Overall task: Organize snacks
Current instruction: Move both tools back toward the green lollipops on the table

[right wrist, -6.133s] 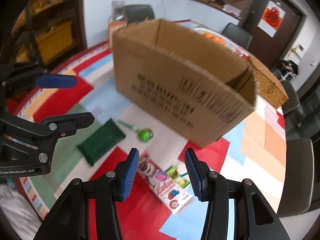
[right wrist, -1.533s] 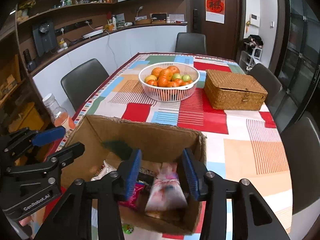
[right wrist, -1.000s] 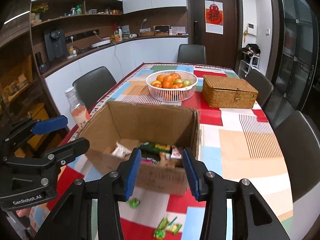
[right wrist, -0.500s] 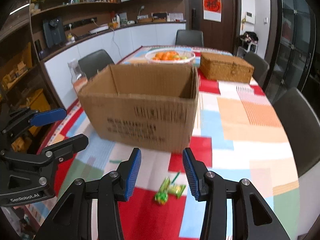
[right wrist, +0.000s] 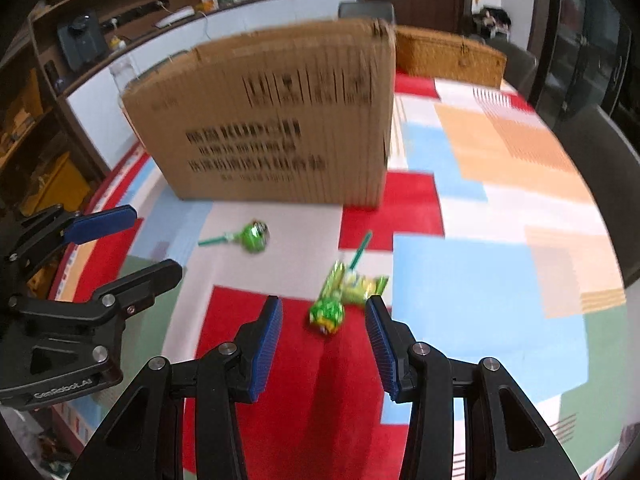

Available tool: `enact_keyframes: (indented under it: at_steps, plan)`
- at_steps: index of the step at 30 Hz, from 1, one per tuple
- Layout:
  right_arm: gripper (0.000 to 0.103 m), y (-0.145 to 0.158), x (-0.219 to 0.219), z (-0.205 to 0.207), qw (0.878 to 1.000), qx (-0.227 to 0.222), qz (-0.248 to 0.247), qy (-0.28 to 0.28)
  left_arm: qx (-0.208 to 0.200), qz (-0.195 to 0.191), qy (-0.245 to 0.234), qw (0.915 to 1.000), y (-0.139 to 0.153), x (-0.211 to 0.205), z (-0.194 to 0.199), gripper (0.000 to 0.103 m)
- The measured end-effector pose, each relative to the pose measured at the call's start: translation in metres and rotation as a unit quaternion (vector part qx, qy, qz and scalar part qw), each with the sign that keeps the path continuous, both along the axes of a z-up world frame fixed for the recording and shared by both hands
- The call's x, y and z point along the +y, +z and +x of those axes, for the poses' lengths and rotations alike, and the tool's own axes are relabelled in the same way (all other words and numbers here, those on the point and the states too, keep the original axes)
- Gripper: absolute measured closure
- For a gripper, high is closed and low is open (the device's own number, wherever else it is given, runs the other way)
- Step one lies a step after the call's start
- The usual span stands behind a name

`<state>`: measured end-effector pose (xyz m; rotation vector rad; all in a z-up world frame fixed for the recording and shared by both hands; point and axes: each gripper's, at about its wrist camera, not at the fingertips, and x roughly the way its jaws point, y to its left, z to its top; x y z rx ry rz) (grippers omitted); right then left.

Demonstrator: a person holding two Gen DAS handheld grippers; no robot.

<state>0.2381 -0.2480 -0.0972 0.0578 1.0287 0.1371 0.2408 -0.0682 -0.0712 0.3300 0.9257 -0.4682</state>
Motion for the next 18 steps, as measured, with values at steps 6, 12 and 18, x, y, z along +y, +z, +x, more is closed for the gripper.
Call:
enact_keyframes:
  at_steps: [6, 12, 18]
  plan:
    - [0.059, -0.019, -0.002, 0.003, 0.999, 0.033, 0.015, -0.015, -0.001, 0.026, -0.017, 0.9995, -0.018, -0.007, 0.011, 0.038]
    - [0.059, -0.028, -0.002, 0.005, 0.999, 0.042, 0.020, -0.021, -0.004, 0.038, -0.034, 0.9987, -0.026, -0.017, 0.026, 0.038]
    - [0.059, -0.033, -0.004, 0.004, 0.998, 0.050, 0.025, -0.030, 0.001, 0.038, -0.046, 0.9982, -0.033, -0.025, 0.039, 0.038]
